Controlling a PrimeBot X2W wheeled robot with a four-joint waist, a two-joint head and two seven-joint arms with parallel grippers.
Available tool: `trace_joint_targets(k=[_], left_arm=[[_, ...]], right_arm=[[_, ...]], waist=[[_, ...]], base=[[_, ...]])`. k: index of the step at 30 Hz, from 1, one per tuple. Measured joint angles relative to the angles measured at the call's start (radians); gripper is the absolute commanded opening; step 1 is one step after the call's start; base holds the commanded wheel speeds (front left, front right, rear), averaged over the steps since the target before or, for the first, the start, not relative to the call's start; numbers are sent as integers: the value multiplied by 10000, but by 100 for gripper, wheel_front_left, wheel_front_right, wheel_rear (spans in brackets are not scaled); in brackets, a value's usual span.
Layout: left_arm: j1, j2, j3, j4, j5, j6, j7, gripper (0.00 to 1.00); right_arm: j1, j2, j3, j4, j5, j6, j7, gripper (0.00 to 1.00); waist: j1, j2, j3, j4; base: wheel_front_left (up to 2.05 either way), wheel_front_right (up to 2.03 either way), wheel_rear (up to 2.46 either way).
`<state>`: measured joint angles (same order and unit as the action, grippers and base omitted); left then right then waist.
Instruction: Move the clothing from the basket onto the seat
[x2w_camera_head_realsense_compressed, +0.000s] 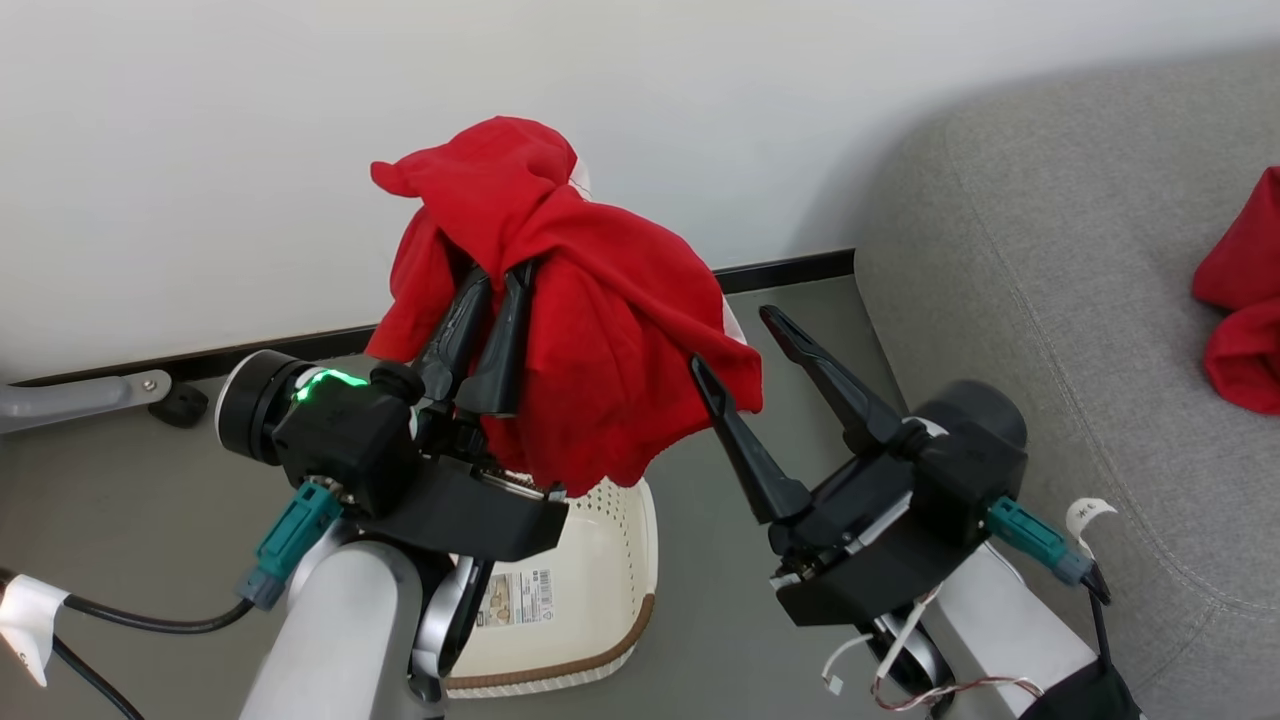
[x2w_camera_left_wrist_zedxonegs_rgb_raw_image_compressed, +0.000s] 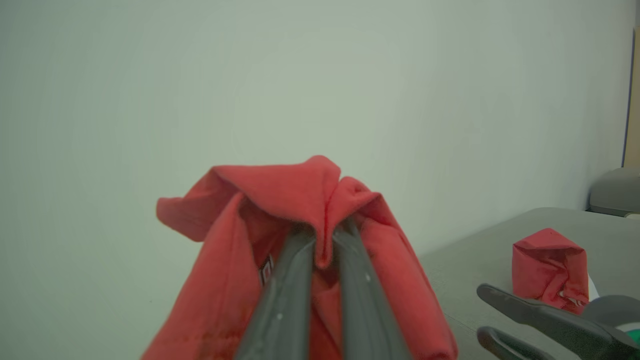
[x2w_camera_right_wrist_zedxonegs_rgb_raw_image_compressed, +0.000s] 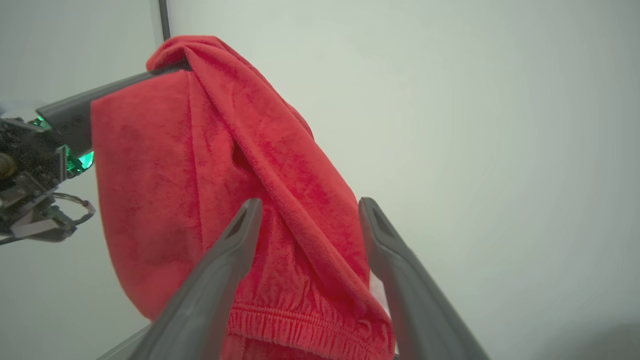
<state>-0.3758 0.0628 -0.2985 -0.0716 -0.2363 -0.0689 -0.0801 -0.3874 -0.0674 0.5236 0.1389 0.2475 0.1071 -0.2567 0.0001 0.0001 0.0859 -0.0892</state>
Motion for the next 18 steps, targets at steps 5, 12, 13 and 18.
trace_joint_targets(k=[5, 12, 13, 18], left_arm=[[-1, -4, -69, -4, -2, 75, 6, 0], [-10, -31, -245, -73, -2, 75, 36, 0], [-19, -35, -299, -77, -4, 75, 36, 0], [-42, -42, -334, -102, -19, 75, 36, 0]], right_arm=[[-443, -4, 364, 23, -52, 77, 0, 100], [-862, -8, 458, 383, -111, 79, 2, 100], [-914, -13, 443, 460, -127, 79, 6, 100], [-1267, -15, 527, 1080, -165, 88, 125, 100]], waist=[[0, 0, 43, 60], [0, 0, 119, 208], [0, 0, 134, 240], [0, 1, 198, 371]], base=[[0, 0, 0], [0, 0, 0], [0, 0, 0], [0, 0, 0]])
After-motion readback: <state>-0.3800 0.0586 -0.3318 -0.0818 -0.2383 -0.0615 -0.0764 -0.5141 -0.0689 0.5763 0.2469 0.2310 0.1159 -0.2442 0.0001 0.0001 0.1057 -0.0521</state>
